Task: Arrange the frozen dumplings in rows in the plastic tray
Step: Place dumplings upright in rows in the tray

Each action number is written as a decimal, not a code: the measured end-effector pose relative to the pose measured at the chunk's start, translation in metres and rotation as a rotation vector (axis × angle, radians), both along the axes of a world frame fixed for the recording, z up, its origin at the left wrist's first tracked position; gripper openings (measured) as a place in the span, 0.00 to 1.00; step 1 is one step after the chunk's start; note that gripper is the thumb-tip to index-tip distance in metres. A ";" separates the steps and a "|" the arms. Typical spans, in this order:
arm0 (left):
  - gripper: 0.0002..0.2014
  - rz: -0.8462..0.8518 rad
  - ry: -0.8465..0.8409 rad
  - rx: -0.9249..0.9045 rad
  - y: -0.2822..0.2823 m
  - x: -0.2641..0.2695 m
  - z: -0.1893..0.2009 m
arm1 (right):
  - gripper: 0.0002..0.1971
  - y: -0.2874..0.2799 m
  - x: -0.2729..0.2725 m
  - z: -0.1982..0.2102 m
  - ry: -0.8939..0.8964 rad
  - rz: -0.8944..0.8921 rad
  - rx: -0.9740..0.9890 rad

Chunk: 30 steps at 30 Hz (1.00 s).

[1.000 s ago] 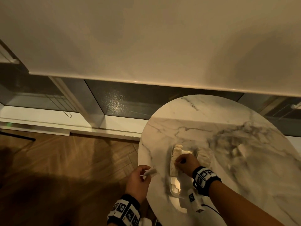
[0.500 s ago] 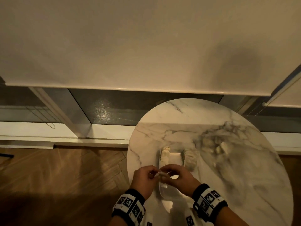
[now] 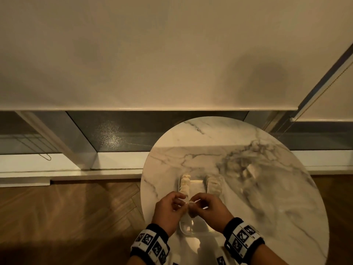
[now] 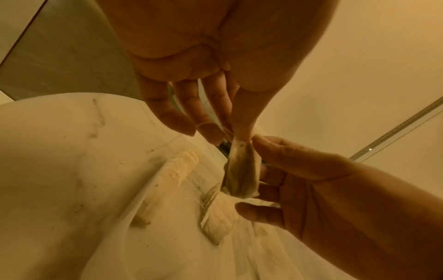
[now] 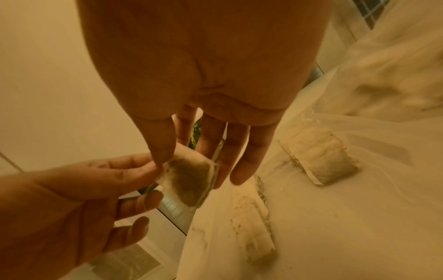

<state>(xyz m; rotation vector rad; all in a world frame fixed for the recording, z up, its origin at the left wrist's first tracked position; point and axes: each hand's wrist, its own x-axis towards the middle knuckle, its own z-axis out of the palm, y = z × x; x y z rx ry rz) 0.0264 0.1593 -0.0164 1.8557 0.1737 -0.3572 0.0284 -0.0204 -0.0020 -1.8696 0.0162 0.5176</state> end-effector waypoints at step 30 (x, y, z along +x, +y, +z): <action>0.13 0.071 0.343 0.020 0.013 0.002 -0.084 | 0.04 0.013 0.047 -0.073 0.379 0.019 -0.284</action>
